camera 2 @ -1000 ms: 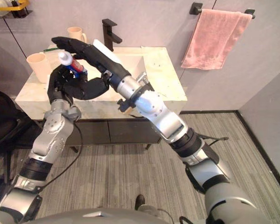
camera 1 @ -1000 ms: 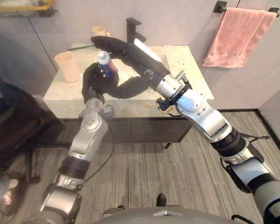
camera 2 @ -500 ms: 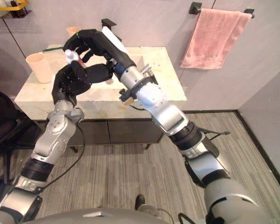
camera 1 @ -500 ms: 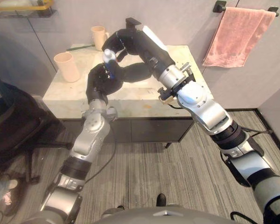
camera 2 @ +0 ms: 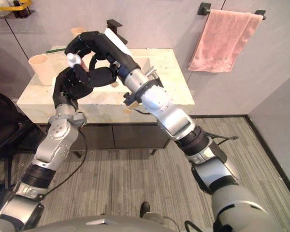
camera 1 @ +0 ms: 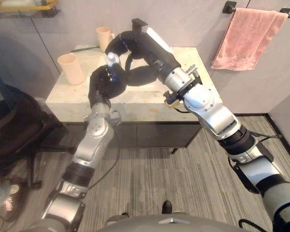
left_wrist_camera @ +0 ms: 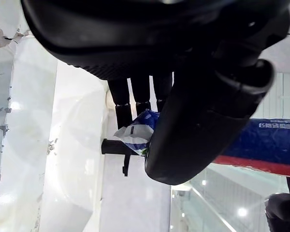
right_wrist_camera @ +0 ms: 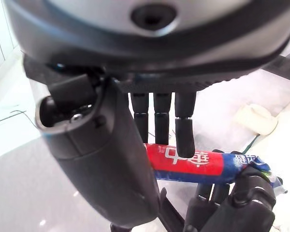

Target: Organize the bathroom.

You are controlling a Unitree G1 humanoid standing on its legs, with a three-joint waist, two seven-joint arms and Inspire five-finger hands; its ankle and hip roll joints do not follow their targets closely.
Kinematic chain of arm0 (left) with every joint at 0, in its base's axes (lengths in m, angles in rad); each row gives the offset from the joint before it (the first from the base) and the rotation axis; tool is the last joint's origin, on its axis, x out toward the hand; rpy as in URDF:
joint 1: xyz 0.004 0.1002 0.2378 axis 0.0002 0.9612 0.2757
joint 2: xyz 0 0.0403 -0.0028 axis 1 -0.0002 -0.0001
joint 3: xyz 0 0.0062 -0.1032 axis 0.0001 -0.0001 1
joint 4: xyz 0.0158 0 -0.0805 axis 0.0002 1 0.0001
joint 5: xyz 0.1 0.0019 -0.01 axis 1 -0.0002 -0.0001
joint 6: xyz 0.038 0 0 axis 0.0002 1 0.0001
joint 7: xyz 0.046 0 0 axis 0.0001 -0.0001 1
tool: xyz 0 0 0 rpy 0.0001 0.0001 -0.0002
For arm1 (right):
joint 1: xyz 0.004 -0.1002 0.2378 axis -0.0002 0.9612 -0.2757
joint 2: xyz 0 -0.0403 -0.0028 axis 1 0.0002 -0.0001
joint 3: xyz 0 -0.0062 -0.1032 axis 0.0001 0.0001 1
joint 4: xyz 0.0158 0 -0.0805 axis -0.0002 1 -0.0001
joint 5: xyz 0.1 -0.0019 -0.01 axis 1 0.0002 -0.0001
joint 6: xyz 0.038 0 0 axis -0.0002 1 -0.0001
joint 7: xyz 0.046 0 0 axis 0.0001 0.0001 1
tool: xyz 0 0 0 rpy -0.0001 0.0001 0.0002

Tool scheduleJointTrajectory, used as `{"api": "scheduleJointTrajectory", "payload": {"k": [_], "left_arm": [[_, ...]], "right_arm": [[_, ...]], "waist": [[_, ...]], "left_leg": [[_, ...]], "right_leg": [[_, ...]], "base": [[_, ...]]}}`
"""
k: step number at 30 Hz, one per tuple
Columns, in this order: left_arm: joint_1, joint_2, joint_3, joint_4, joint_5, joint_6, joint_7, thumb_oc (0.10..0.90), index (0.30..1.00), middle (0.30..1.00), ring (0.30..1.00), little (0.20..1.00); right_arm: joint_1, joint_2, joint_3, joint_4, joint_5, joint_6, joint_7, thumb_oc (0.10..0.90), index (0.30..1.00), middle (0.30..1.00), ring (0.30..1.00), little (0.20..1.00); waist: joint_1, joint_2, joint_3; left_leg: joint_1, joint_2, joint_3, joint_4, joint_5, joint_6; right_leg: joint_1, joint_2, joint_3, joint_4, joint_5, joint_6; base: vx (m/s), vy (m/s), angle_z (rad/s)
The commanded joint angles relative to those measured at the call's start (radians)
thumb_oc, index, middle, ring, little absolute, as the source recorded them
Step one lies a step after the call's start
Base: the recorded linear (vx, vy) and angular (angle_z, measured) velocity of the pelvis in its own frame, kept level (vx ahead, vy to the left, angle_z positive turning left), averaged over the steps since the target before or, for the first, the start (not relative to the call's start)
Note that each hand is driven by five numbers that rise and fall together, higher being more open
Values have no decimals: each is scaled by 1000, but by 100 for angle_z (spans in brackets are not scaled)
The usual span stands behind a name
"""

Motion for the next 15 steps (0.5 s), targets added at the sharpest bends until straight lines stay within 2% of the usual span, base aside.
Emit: {"api": "scheduleJointTrajectory", "payload": {"k": [1, 2, 9, 15], "left_arm": [[-66, 48, 66, -65, 114, -86, 25, 653, 679, 679, 679, 679], [-64, 48, 66, -65, 114, -87, 26, 800, 900, 900, 900, 900], [68, 74, 147, -57, 187, -75, 18, 800, 900, 900, 900, 900], [186, 119, 236, -57, 239, -97, -10, 800, 900, 900, 900, 900]], "right_arm": [[-124, 39, -41, -33, -26, -105, 1, 400, 300, 300, 300, 300], [-124, 38, -41, -32, -26, -106, 2, 400, 300, 300, 300, 300], [-129, 8, -59, -21, -23, -122, -1, 400, 300, 300, 300, 300], [-138, -15, -58, -18, -78, -138, -21, 400, 300, 300, 300, 300]], "waist": [[20, -49, -97], [20, -49, -97], [58, -58, -84], [99, -64, -71]], "left_leg": [[-37, -77, 3, 39, -19, 50], [-37, -77, 3, 39, -19, 50], [-43, -82, -9, 51, -25, 53], [-47, -92, -12, 66, -34, 59]], "right_leg": [[52, 12, 28, -6, -93, 2], [52, 12, 27, -6, -93, 2], [62, -6, 4, -4, -93, 4], [66, -36, -22, 7, -84, 16]], "base": [[-7, 23, 9], [-14, 29, 8], [-37, 79, 12], [-41, 109, 16]]}}
